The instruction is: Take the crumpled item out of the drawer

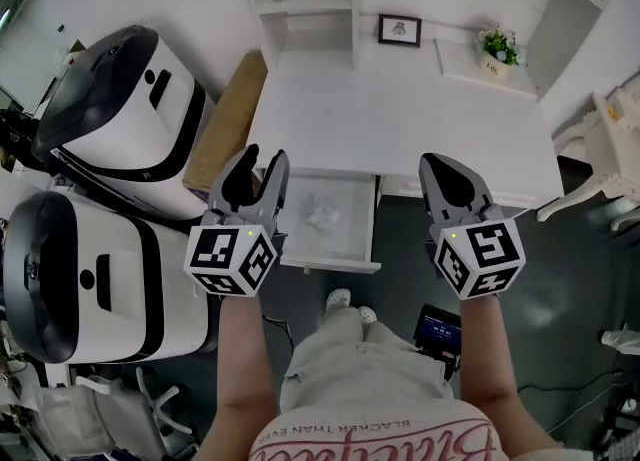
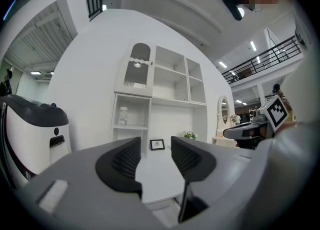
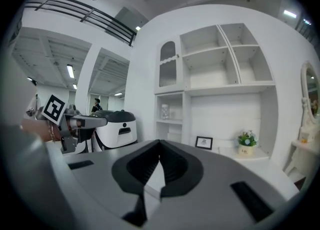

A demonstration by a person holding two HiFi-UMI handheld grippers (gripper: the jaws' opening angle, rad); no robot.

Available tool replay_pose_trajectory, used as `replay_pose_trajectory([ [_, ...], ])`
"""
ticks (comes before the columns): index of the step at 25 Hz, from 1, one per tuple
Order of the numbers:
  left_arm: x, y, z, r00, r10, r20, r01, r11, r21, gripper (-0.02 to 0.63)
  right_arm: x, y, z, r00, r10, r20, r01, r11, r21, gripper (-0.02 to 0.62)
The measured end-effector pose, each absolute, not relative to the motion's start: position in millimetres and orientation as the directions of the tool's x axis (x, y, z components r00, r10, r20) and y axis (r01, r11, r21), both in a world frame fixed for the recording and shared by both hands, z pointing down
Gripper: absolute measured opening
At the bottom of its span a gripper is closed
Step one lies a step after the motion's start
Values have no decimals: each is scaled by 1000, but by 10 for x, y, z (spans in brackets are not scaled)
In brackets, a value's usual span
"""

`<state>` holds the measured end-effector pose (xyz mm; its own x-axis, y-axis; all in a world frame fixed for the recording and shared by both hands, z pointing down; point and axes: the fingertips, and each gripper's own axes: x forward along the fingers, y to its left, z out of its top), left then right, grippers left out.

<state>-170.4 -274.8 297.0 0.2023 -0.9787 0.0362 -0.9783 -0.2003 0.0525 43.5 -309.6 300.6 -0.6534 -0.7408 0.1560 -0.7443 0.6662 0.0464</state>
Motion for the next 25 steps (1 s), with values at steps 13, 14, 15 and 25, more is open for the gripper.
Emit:
replay_pose_trajectory([
  [13, -1925, -3198, 4051, 283, -916, 285, -958, -256, 127, 213, 208, -3393, 3800, -581, -745, 329, -791, 611, -14, 6],
  [14, -1928, -3210, 4168, 289, -906, 309, -956, -259, 136, 213, 197, -3393, 3903, -575, -739, 350, -794, 608, -21, 6],
  [15, -1924, -3216, 4285, 296, -895, 334, -954, -262, 145, 213, 192, -3389, 4005, -569, -734, 370, -797, 603, -29, 6],
  [25, -1781, -3147, 5482, 402, -691, 601, -915, -328, 236, 213, 275, -3296, 4978, -484, -667, 566, -851, 511, -126, 6],
])
